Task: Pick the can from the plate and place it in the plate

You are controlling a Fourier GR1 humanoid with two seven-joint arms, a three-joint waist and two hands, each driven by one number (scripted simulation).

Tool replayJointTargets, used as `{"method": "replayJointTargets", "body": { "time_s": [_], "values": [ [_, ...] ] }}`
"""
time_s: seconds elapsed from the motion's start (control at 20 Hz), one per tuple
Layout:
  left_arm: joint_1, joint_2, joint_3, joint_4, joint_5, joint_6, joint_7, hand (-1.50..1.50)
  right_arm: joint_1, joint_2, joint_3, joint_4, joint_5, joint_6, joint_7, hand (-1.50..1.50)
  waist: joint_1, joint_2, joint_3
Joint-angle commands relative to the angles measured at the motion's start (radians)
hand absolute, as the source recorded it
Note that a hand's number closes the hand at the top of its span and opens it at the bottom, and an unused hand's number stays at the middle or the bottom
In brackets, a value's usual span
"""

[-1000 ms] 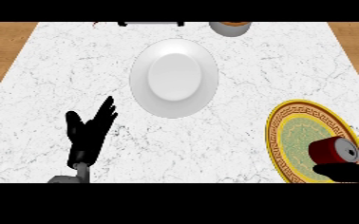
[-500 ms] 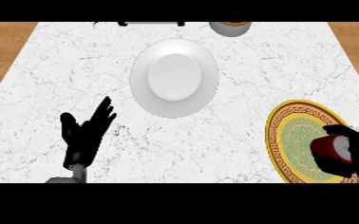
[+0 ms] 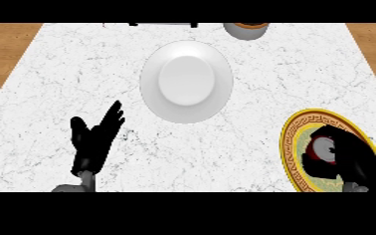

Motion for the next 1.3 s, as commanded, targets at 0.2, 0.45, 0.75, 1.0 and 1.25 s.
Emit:
{"method": "replayJointTargets", "body": {
  "time_s": [0.2,0.45,0.75,1.0,1.25],
  "values": [
    [-0.044,-0.011,-0.063,0.009,-0.016,-0.045,0.014,0.0,-0.225,0.253,0.4,0.036,0.194,-0.019,0.142,1.5,0.177,0.025,0.0],
    [-0.065,-0.017,-0.072,0.034,-0.015,-0.057,0.025,0.0,-0.437,0.257,0.518,0.046,0.306,-0.19,0.252,1.5,0.178,0.013,0.002],
    [-0.079,-0.017,-0.073,0.031,-0.018,-0.055,0.031,0.0,-0.581,0.259,0.597,0.118,0.413,-0.372,0.471,1.5,0.168,0.012,0.006],
    [-0.072,-0.026,-0.074,0.039,-0.025,-0.04,0.033,0.0,-0.655,0.259,0.617,0.156,0.484,-0.49,0.624,1.5,0.144,0.009,0.008],
    [-0.11,-0.029,-0.054,0.043,-0.013,-0.033,0.045,0.0,-0.693,0.259,0.608,0.19,0.511,-0.619,0.685,1.5,0.123,0.018,0.011]
  ]
}}
